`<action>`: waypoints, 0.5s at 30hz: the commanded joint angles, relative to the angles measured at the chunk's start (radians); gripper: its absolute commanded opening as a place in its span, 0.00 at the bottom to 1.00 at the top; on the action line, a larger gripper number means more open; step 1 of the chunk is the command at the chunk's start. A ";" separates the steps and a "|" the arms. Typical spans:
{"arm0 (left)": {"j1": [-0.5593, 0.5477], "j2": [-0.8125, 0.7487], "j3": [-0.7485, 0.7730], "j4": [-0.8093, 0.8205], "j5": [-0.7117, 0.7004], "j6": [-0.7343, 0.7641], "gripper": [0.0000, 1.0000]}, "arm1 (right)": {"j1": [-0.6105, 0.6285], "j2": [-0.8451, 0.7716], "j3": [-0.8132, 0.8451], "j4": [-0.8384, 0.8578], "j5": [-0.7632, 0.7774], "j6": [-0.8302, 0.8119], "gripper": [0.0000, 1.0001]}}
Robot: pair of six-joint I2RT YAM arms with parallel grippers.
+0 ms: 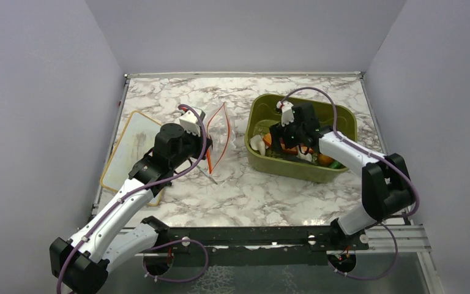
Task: Place the food in the zip-top bag and seal the zipper
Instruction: Pick up the fake food from the bin.
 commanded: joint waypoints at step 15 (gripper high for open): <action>0.005 -0.008 -0.017 0.033 -0.014 -0.003 0.00 | 0.014 0.074 0.047 0.105 0.390 0.067 0.36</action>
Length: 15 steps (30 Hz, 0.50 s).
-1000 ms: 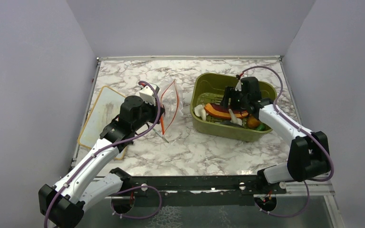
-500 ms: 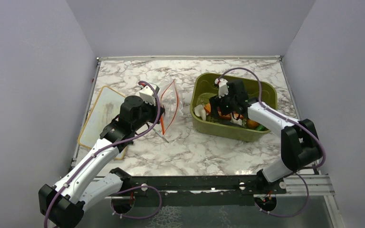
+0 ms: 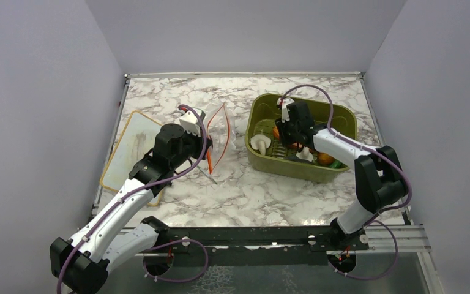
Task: Place the food in the zip-top bag and seal the zipper
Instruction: Pick up the fake food from the bin.
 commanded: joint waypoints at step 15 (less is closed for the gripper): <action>0.004 -0.007 -0.012 0.029 -0.018 -0.003 0.00 | -0.004 -0.205 -0.026 0.119 0.111 0.116 0.25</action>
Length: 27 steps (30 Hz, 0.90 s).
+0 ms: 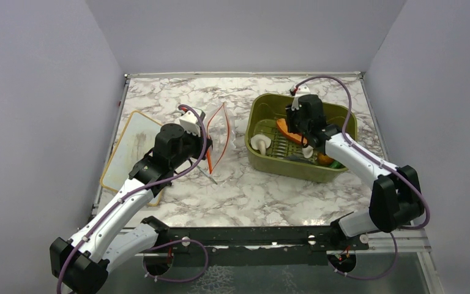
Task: Place the food in the zip-top bag and seal the zipper
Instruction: Pick up the fake food from the bin.
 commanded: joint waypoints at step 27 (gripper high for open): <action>0.004 -0.017 -0.017 0.030 -0.016 -0.004 0.00 | -0.004 0.260 0.063 0.082 -0.130 -0.242 0.70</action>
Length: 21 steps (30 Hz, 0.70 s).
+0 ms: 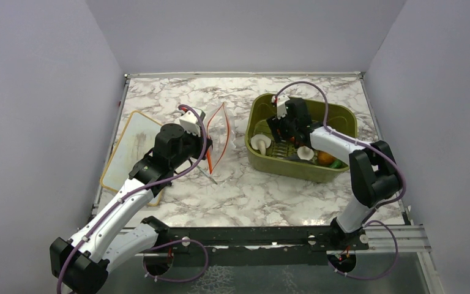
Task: Place the food in the zip-top bag and seal the zipper
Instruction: Pick up the fake food from the bin.
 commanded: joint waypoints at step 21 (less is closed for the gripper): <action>0.004 -0.012 -0.015 0.028 -0.029 0.002 0.00 | -0.002 -0.027 -0.048 0.167 0.041 -0.047 0.27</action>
